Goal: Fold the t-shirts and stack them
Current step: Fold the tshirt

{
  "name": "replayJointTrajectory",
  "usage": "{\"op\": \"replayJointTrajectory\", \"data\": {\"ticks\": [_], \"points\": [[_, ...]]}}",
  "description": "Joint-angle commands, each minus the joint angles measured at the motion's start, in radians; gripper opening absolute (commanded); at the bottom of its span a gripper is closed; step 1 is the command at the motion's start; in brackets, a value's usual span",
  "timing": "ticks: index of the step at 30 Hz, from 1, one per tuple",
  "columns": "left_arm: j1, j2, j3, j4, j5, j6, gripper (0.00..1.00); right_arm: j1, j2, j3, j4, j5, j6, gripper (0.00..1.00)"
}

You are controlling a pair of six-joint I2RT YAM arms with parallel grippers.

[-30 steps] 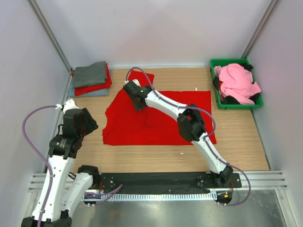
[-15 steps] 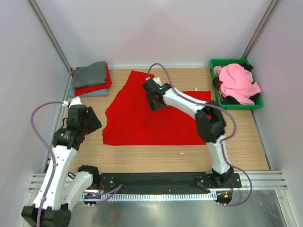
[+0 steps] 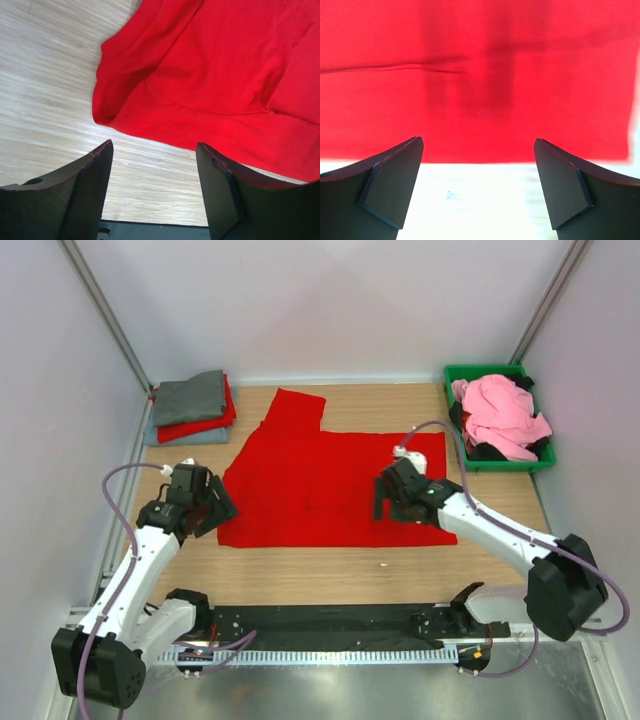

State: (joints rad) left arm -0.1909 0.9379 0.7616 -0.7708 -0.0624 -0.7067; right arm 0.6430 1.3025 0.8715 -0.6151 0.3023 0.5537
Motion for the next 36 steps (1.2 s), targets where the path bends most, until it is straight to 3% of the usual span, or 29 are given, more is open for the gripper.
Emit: {"op": "replayJointTrajectory", "data": {"ticks": [1,5,10,17,24,27,29,30,33,34,36], "points": [[-0.018,-0.013,-0.007,0.011,-0.045,-0.086,0.69,-0.185,-0.193,-0.074,-0.004,-0.002,0.113,1.00],[-0.027,0.021,-0.047,0.001,-0.051,-0.143,0.71,-0.388,-0.369,-0.159,-0.070,-0.034,0.199,1.00],[-0.036,0.029,-0.120,0.031,-0.056,-0.215,0.70,-0.598,-0.485,-0.284,-0.066,-0.182,0.247,1.00],[-0.065,0.021,-0.202,0.088,-0.079,-0.258,0.70,-0.709,-0.418,-0.443,0.064,-0.416,0.370,0.93],[-0.065,0.035,-0.258,0.171,-0.108,-0.254,0.69,-0.715,-0.344,-0.508,0.141,-0.399,0.382,0.87],[-0.065,0.071,-0.272,0.206,-0.116,-0.255,0.68,-0.715,-0.351,-0.514,0.152,-0.381,0.393,0.79],[-0.065,0.096,-0.283,0.232,-0.119,-0.254,0.66,-0.715,-0.358,-0.513,0.156,-0.376,0.396,0.68],[-0.067,0.102,-0.285,0.240,-0.128,-0.254,0.64,-0.714,-0.361,-0.511,0.155,-0.370,0.396,0.57],[-0.065,0.119,-0.291,0.264,-0.145,-0.252,0.61,-0.715,-0.362,-0.513,0.166,-0.373,0.396,0.40],[-0.065,0.124,-0.291,0.272,-0.152,-0.247,0.59,-0.715,-0.361,-0.516,0.176,-0.377,0.390,0.28],[-0.065,0.136,-0.288,0.281,-0.163,-0.244,0.53,-0.715,-0.352,-0.520,0.190,-0.385,0.385,0.16]]}}
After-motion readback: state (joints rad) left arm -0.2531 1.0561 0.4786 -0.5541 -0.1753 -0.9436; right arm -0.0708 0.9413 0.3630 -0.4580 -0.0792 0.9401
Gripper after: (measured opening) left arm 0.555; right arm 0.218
